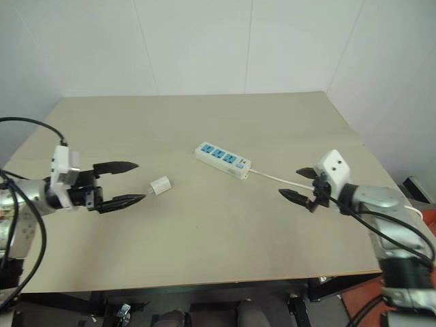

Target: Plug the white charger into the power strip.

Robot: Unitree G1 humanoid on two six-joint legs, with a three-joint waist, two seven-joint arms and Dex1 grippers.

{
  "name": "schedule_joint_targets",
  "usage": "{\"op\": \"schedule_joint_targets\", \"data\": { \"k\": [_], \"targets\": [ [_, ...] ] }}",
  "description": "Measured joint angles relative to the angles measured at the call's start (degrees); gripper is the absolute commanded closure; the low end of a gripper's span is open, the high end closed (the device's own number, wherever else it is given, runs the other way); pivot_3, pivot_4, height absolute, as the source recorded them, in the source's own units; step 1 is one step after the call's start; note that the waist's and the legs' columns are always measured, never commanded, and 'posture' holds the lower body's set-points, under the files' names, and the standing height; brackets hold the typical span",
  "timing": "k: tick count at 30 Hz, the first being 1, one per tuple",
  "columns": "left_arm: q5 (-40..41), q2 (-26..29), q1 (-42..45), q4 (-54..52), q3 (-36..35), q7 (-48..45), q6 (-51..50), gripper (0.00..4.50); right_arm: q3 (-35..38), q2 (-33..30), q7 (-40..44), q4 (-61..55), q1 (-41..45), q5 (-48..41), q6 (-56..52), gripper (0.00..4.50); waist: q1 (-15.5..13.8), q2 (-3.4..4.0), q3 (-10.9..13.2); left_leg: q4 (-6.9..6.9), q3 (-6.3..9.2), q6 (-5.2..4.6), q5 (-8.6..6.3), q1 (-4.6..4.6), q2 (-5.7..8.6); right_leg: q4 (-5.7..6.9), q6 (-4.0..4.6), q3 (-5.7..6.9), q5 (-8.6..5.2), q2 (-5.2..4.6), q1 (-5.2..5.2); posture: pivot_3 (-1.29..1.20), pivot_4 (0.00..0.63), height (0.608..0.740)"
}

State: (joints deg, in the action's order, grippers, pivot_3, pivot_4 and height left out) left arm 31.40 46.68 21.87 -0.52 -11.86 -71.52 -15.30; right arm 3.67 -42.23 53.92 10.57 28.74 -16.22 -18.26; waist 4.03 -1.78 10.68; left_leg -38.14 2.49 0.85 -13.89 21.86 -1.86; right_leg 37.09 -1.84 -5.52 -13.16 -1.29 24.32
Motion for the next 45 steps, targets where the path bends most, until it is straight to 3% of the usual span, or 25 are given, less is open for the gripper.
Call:
{"op": "schedule_joint_targets", "data": {
  "k": [7, 16, 19, 30, 39, 45],
  "targets": [
    [-1.66, -2.95, 1.14, -0.38, 3.85, 1.59, 0.12, 0.00, -5.68, 8.30, -0.10, 32.79, 19.36, 8.48, 12.59, 0.01, 0.05, 0.01, 0.02, 0.01, 0.00, 0.00, 0.00, 0.10, 0.01, -0.01, 0.36, 0.02, 0.23, -0.02, 0.08, 0.00, 0.150, 0.740],
    [-3.11, -6.34, 2.45, -0.91, 7.69, 2.32, 1.29, 0.00, -8.22, 14.28, -0.86, 55.69, 29.66, 15.78, 22.95, 0.01, 0.09, 0.01, 0.02, 0.01, 0.07, 0.00, 0.00, 0.10, 0.04, 0.02, 0.38, 0.03, 0.25, -0.05, 0.07, 0.00, 0.150, 0.740],
    [-3.31, -7.41, 3.20, -0.91, 8.03, 2.85, 1.66, 0.00, -8.16, 15.42, -2.49, 59.88, 31.45, 17.25, 23.04, 0.62, 0.12, 0.02, 0.02, 0.01, 0.08, 0.00, 0.00, 0.07, 0.05, 0.05, 0.39, 0.03, 0.26, -0.05, 0.06, 0.00, 0.150, 0.740],
    [-4.83, -8.66, 3.23, -0.58, 10.26, 2.78, 2.87, 0.00, -7.39, 15.91, -3.89, 62.56, 33.62, 18.81, 22.70, 4.46, 0.32, 0.02, 0.02, 0.01, 0.09, 0.00, 0.00, 0.05, 0.05, 0.05, 0.38, 0.02, 0.27, -0.04, 0.06, 0.00, 0.150, 0.740],
    [-4.85, -8.72, 3.33, 0.42, 10.28, 2.82, 2.96, 0.00, -7.70, 15.69, -1.72, 60.88, 33.51, 21.63, 25.90, 4.48, 0.53, 0.03, 0.02, 0.01, 0.09, 0.00, 0.00, 0.05, 0.05, 0.04, 0.38, 0.03, 0.27, -0.04, 0.05, 0.00, 0.150, 0.740],
    [-4.82, -8.68, 3.33, 0.40, 10.34, 2.46, 2.95, 0.00, -7.41, 14.10, 2.13, 50.46, 27.01, 20.97, 27.62, 4.48, 0.36, 0.03, 0.02, 0.01, 0.14, 0.00, 0.00, 0.07, 0.08, 0.05, 0.36, 0.05, 0.28, -0.07, 0.04, 0.00, 0.150, 0.740]
  ]
}}
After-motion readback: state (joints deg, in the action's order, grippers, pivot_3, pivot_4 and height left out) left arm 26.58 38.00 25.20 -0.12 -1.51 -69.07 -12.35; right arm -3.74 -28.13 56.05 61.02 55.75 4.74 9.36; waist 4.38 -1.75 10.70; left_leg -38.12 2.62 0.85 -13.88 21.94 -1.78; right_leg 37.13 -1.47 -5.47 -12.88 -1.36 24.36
